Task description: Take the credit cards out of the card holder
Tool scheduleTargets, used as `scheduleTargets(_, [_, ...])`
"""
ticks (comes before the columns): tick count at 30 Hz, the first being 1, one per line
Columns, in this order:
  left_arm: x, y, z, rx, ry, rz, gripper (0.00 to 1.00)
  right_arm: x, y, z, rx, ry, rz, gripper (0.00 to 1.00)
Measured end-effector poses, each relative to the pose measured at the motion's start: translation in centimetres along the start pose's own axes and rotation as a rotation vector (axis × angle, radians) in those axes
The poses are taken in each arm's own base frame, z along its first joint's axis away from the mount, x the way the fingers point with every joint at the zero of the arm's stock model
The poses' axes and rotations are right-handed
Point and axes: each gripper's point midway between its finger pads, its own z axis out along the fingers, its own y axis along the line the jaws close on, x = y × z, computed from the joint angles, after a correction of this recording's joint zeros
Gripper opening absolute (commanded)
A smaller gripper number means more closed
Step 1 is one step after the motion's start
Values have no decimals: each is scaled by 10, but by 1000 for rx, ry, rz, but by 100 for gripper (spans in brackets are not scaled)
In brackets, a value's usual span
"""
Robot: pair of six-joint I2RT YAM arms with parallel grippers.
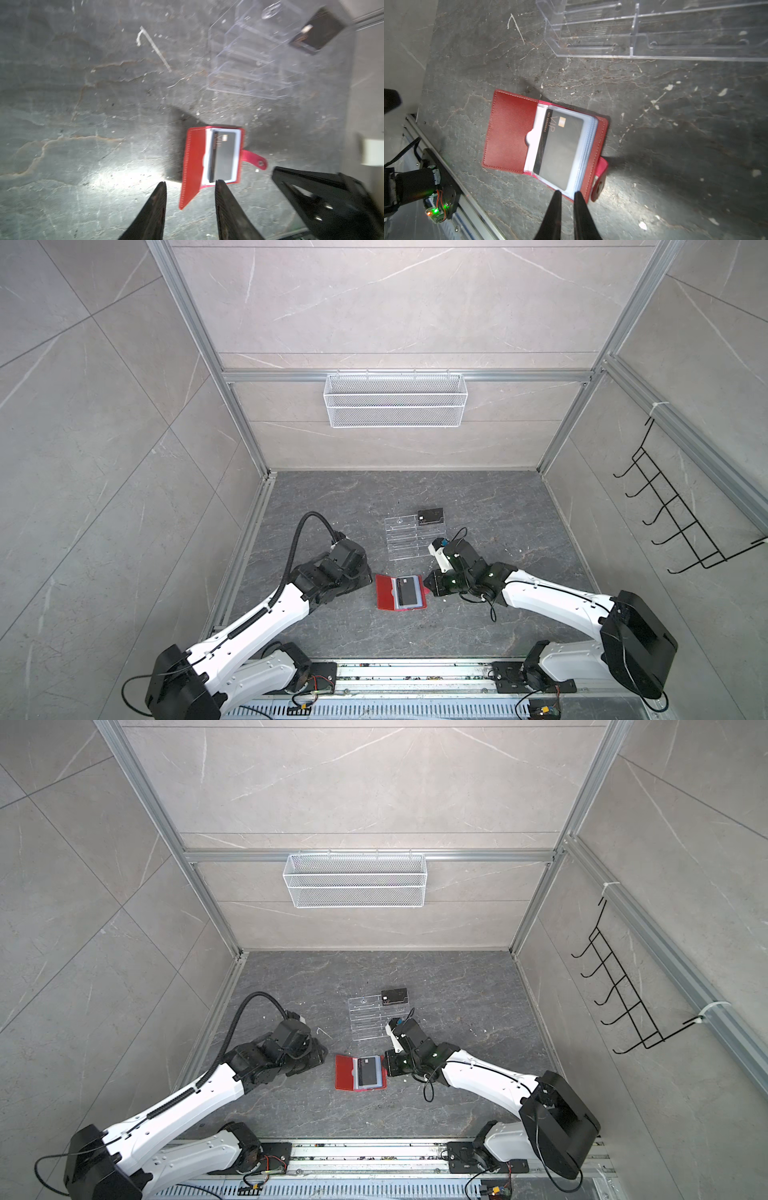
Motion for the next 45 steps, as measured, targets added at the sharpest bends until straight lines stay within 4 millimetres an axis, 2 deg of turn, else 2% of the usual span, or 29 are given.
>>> scheduleTargets(3, [4,-33,7,157,50,-14,35,-4,4,8,-13,10,6,14])
scheduleTargets(6, [24,-42,36,210,150,-44,33,-1,0,23,-4,44,22,12])
scheduleTargets(8, [41,-35,54,205,210,-72,30,5,-5,31,8,70,34,12])
scheduleTargets(12, [77,-8,82,144,321,-138,29,13,-12,47,22,107,51,10])
scheduleTargets(15, [89,3,91,127,350,-170,29,14,-14,53,20,109,61,9])
scheduleTargets(24, [92,4,108,194,319,-238,29,19,-18,61,16,112,70,9])
scheduleTargets(27, [95,7,114,205,313,-254,28,19,-16,62,2,108,71,9])
scheduleTargets(31, [92,3,119,240,288,-266,24,20,-11,66,-18,109,65,9])
scheduleTargets(35, [89,-1,121,266,263,-270,24,22,-5,70,-40,116,64,9])
scheduleTargets(39, [89,-1,123,277,249,-274,18,23,-5,70,-43,115,67,9])
scheduleTargets(45, [86,-1,122,295,229,-280,0,23,-5,71,-47,111,66,9])
